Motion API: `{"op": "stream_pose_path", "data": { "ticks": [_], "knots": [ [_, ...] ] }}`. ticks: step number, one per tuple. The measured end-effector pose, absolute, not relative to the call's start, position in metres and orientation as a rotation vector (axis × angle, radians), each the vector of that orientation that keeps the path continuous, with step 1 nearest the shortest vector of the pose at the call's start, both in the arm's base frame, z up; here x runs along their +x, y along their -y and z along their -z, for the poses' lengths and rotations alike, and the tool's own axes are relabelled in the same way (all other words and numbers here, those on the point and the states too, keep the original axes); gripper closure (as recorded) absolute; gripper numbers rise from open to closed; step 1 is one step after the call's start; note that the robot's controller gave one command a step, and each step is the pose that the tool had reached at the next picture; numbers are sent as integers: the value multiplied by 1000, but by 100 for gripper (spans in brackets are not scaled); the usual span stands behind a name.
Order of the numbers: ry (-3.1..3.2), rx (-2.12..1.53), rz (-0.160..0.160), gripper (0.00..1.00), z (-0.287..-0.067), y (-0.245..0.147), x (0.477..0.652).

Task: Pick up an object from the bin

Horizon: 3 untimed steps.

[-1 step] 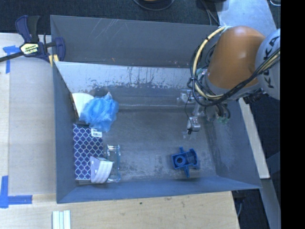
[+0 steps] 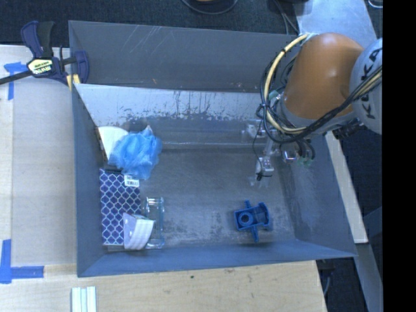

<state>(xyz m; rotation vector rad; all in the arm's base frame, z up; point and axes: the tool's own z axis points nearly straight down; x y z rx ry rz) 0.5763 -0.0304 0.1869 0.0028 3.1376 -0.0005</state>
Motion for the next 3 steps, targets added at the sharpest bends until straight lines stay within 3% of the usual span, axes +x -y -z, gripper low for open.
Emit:
{"op": "stream_pose_path", "data": {
  "ticks": [1, 2, 3],
  "knots": [
    [-3125, -308, -1, 0, -75, 65, 493],
    [-3124, -250, 1, 0, -138, 56, 510],
    [-3123, -305, -1, 0, -76, 65, 494]
  ]
}}
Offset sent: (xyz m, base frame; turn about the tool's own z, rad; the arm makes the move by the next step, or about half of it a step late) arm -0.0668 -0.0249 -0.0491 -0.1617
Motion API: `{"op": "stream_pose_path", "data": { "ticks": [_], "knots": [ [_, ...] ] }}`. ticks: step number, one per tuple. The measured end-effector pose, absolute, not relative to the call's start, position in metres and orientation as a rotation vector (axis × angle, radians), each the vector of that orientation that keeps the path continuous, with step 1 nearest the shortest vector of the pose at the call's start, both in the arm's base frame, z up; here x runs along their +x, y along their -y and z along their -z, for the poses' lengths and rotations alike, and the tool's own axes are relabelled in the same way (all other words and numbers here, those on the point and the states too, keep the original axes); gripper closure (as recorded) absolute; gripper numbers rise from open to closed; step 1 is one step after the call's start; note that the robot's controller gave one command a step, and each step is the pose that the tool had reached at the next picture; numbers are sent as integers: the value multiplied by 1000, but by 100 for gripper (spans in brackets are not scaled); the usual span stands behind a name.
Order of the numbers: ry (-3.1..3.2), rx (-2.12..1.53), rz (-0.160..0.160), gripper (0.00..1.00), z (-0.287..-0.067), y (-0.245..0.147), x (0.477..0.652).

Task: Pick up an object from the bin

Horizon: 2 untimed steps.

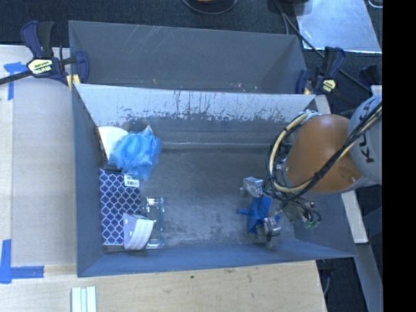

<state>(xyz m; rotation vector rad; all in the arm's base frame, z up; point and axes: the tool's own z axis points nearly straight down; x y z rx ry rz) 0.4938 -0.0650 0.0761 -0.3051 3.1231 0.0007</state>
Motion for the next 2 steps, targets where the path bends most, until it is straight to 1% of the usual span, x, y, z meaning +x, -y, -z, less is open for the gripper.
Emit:
{"op": "stream_pose_path", "data": {
  "ticks": [1, 2],
  "knots": [
    [-3127, 18, 1, 0, -72, 91, 500],
    [-3114, -303, 5, 100, -79, 66, 497]
  ]
}}
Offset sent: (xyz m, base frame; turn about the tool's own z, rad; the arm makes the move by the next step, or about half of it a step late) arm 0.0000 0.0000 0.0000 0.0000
